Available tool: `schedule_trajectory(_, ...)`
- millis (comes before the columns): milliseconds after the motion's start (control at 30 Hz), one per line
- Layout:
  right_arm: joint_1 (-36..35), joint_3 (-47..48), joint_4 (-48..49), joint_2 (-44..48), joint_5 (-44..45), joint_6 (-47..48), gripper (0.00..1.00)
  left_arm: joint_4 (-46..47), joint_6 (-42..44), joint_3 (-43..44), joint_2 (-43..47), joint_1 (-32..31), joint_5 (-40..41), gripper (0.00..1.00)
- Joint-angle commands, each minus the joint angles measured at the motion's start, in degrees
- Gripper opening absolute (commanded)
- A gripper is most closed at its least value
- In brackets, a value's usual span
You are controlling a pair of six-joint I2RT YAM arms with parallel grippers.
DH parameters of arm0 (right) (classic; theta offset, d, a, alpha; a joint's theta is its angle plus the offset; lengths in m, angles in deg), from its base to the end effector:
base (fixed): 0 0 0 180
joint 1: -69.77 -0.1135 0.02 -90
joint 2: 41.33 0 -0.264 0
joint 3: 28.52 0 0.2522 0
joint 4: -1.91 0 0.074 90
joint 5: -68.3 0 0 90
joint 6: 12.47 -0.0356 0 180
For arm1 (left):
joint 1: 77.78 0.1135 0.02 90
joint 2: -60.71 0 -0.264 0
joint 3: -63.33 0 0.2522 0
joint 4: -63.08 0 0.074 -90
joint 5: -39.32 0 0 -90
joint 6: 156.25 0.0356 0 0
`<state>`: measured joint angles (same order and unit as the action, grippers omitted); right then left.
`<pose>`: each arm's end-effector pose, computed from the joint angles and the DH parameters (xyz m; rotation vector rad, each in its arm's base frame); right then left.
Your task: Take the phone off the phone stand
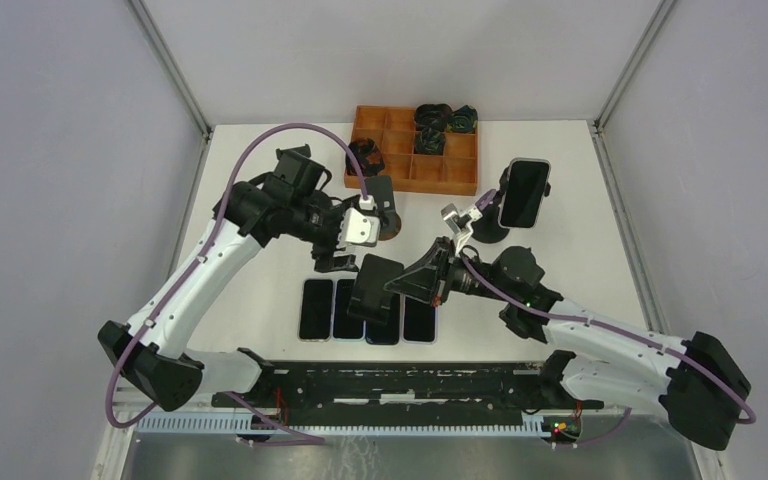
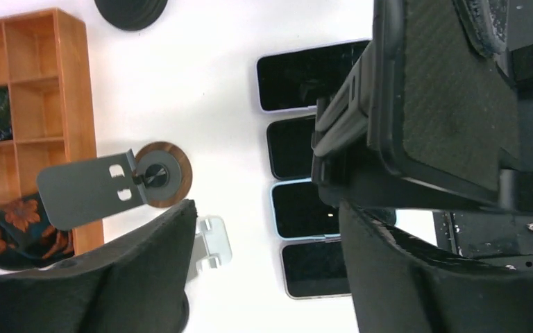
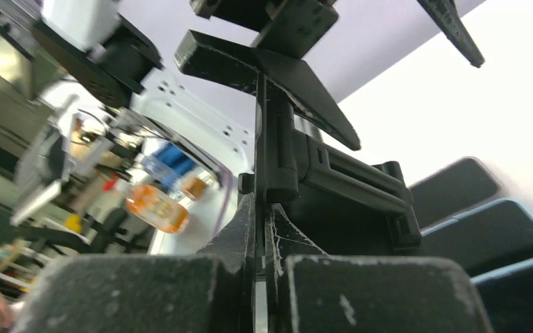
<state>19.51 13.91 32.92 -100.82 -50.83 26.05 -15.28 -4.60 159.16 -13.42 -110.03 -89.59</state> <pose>0.1331 0.1872 0.2923 -0.4941 1.5416 1.7758 0.1894 -0.1459 0.3757 1.8855 1.4214 -0.6239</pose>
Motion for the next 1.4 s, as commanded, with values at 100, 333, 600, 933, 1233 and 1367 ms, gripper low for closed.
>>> schedule_trajectory(100, 3.56, 8.08, -25.50, 5.38, 0.93, 24.06, 0.00, -7.19, 4.57, 3.55, -0.38, 0.35, 1.13, 0.93)
schedule_trajectory(333, 6.47, 10.17, -34.41, 4.08, 0.14, 33.76, 0.00, -9.54, 1.35, 7.90, -4.80, 0.35, -2.96, 0.93)
schedule_trajectory(600, 6.45, 10.40, -34.71, 3.54, -1.38, 36.13, 0.00, -10.63, -5.17, 15.89, -15.42, -0.15, -8.44, 0.68)
schedule_trajectory(933, 6.47, 10.49, -33.81, 2.28, -1.45, 37.05, 0.00, -14.83, -2.78, 18.18, -20.20, -1.82, -12.15, 0.48)
schedule_trajectory(1233, 6.47, 10.93, -32.06, 0.69, -1.43, 37.33, 0.00, -19.30, 0.67, 18.81, -23.87, -2.51, -13.05, 0.25)
schedule_trajectory(1367, 6.54, 10.73, -31.95, 0.64, -1.11, 37.59, 0.00, -19.33, 1.35, 18.09, -24.44, -2.66, -11.87, 0.26)
